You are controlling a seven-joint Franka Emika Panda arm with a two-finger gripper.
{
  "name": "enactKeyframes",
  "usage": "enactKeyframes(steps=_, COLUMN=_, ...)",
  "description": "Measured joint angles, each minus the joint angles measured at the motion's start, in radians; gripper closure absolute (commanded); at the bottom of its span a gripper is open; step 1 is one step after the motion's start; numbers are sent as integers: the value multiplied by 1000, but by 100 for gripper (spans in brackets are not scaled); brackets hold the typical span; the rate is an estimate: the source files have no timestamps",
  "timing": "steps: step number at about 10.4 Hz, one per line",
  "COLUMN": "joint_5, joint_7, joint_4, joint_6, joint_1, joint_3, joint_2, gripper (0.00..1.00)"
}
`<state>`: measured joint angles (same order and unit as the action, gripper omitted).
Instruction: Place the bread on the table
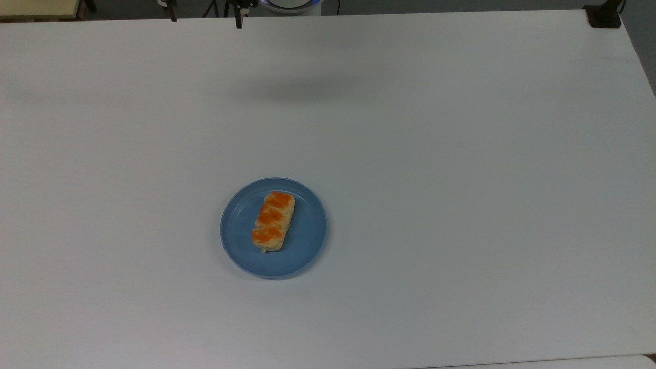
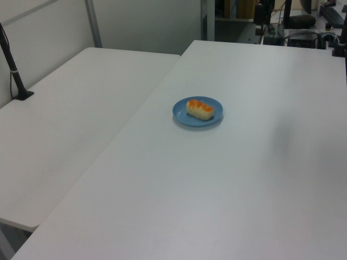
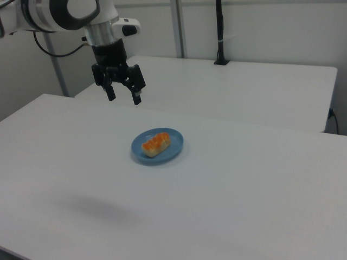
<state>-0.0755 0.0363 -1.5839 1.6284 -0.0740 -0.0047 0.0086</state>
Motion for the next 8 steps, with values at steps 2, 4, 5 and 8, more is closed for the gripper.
enactKeyframes(steps=2, joint_5=-7, joint_7=1, joint_4=0, joint_6=0, joint_1=0, joint_3=0, joint_2=4, gripper=0)
enactKeyframes(steps=4, joint_5=-9, joint_7=13, joint_4=0, joint_6=0, joint_1=0, joint_3=0, joint_2=4, gripper=0)
enactKeyframes(steps=5, joint_5=-10, joint_7=33, joint_4=0, joint_6=0, joint_1=0, joint_3=0, joint_2=4, gripper=0)
enactKeyframes(steps=8, joint_5=-10, joint_7=53, joint_4=0, joint_6=0, joint_1=0, joint_3=0, joint_2=4, gripper=0)
